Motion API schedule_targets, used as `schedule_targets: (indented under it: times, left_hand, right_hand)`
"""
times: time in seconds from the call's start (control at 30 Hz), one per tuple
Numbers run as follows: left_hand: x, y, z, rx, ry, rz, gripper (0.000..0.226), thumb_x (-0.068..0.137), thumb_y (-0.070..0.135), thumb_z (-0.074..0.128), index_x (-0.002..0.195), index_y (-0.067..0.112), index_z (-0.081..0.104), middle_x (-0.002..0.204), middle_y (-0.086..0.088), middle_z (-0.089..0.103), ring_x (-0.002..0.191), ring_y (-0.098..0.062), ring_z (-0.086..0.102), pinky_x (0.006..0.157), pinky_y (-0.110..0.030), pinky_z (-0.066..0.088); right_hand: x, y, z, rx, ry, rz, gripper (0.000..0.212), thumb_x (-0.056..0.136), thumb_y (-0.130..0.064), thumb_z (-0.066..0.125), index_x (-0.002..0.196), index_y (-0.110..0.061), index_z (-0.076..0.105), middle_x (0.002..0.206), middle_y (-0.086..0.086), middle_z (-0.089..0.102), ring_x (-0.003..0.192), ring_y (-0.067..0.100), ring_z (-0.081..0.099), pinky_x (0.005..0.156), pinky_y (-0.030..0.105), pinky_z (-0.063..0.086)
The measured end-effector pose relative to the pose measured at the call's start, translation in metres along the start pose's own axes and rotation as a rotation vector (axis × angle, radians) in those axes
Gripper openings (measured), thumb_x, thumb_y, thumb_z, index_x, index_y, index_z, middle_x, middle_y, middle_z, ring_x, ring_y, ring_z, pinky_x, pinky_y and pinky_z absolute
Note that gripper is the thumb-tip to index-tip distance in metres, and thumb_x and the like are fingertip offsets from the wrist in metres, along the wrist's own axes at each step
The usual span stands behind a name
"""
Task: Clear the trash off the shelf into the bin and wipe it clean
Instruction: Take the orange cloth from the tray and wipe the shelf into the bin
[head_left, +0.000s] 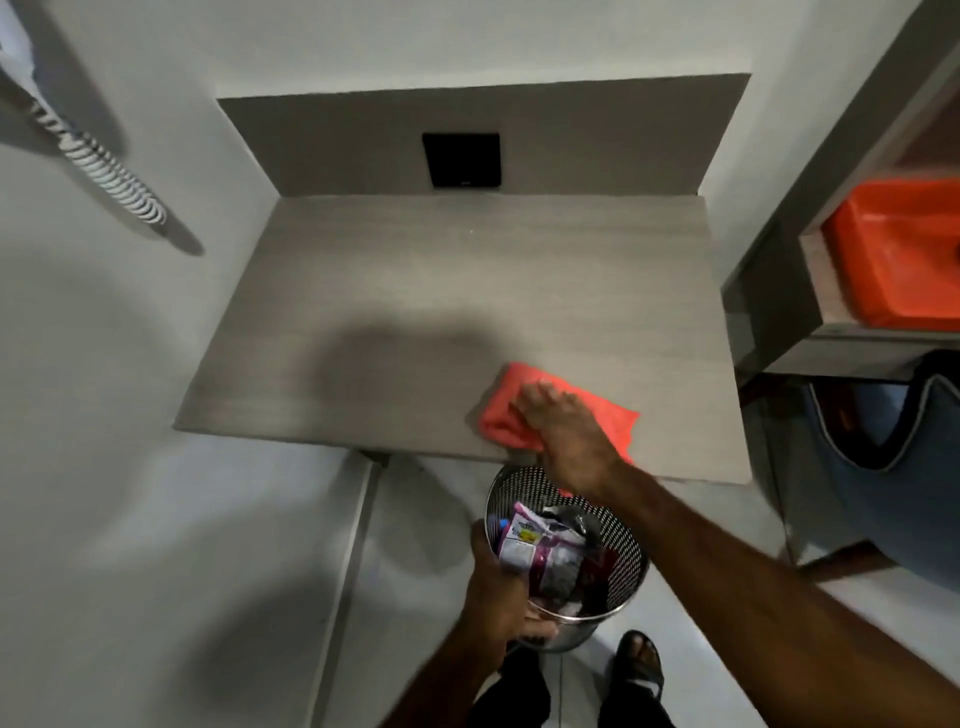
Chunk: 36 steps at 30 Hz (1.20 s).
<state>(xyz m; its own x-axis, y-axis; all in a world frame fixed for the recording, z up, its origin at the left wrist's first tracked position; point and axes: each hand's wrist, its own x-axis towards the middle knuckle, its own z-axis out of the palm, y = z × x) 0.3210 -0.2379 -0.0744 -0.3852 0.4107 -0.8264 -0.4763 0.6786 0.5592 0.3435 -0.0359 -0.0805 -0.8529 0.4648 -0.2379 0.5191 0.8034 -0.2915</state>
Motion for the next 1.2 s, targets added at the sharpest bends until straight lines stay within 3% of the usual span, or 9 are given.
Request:
schedule_targets:
  times: [0.17,0.3,0.4,0.53,0.67,0.77,0.93,1.07,1.2]
  left_hand:
    - [0.007,-0.010,0.001,0.054,-0.065,0.053,0.053,0.095,0.017,0.054,0.139,0.034,0.031,0.122,-0.008,0.065,0.084,-0.032,0.077,0.053,-0.042,0.064]
    - [0.027,-0.037,0.008,0.148,-0.059,0.015,0.062,0.099,0.006,0.043,0.140,0.049,0.025,0.129,-0.007,0.060,0.095,-0.041,0.073,0.056,-0.048,0.065]
    - [0.053,-0.066,0.024,0.226,-0.065,0.011,0.061,0.099,0.018,0.050,0.132,0.061,0.023,0.133,-0.002,0.057,0.096,-0.041,0.072,0.062,-0.058,0.064]
    - [0.112,-0.105,0.051,0.189,-0.051,-0.092,0.062,0.091,0.035,0.063,0.138,0.051,0.026,0.138,-0.005,0.058,0.095,-0.042,0.073,0.061,-0.056,0.064]
    - [0.190,-0.151,0.078,0.088,-0.073,-0.180,0.057,0.095,0.025,0.065,0.134,0.052,0.034,0.138,-0.004,0.059,0.096,-0.039,0.075,0.065,-0.070,0.058]
    - [0.238,-0.171,0.095,0.091,-0.046,-0.230,0.052,0.092,0.024,0.065,0.129,0.047,0.036,0.142,-0.006,0.054,0.103,-0.038,0.070,0.062,-0.057,0.063]
    - [0.295,-0.193,0.126,0.127,-0.018,-0.287,0.042,0.095,0.028,0.058,0.132,0.036,0.038,0.140,-0.010,0.055,0.107,-0.043,0.067,0.060,-0.049,0.063]
    - [0.317,-0.216,0.147,0.159,-0.033,-0.260,0.044,0.095,0.017,0.058,0.137,0.015,0.045,0.133,-0.017,0.063,0.102,-0.041,0.071,0.071,-0.063,0.061]
    - [0.322,-0.231,0.150,0.218,0.001,-0.288,0.043,0.093,0.022,0.067,0.130,0.005,0.055,0.125,-0.019,0.068,0.103,-0.039,0.071,0.070,-0.050,0.065]
  right_hand:
    - [-0.073,-0.045,0.059,0.224,0.053,-0.167,0.077,0.072,-0.010,0.065,0.146,-0.011,0.043,0.157,0.010,0.037,0.149,0.031,0.026,0.121,0.040,0.021]
    - [-0.117,-0.030,0.105,0.512,-0.013,0.118,0.073,0.079,-0.005,0.056,0.149,-0.016,0.039,0.156,0.004,0.040,0.146,0.016,0.032,0.122,0.025,0.020]
    - [-0.137,-0.006,0.130,0.760,0.141,0.436,0.071,0.074,0.000,0.058,0.142,-0.019,0.049,0.139,0.005,0.060,0.127,0.020,0.056,0.111,0.021,0.036]
    - [-0.152,0.037,0.174,0.918,0.389,0.647,0.059,0.084,-0.002,0.055,0.139,-0.021,0.052,0.132,0.004,0.065,0.120,0.021,0.062,0.107,0.036,0.047]
    - [-0.170,0.078,0.231,1.010,0.461,0.742,0.046,0.086,-0.025,0.052,0.130,-0.037,0.051,0.121,-0.011,0.067,0.108,0.010,0.066,0.097,0.037,0.056]
    - [-0.181,0.100,0.269,0.998,0.407,0.800,0.044,0.086,-0.021,0.051,0.126,-0.040,0.051,0.113,-0.011,0.069,0.093,0.016,0.071,0.084,0.041,0.061]
    - [-0.191,0.116,0.319,0.930,0.305,0.799,0.035,0.092,-0.020,0.062,0.114,-0.046,0.054,0.094,-0.018,0.068,0.084,0.001,0.065,0.062,0.006,0.048]
    - [-0.183,0.124,0.341,0.820,0.221,0.725,0.059,0.081,-0.001,0.065,0.134,-0.021,0.048,0.120,0.001,0.066,0.106,0.018,0.063,0.087,0.034,0.056]
    - [-0.179,0.130,0.343,0.749,0.160,0.677,0.075,0.069,0.011,0.064,0.139,-0.007,0.046,0.136,0.013,0.057,0.126,0.028,0.052,0.104,0.047,0.046]
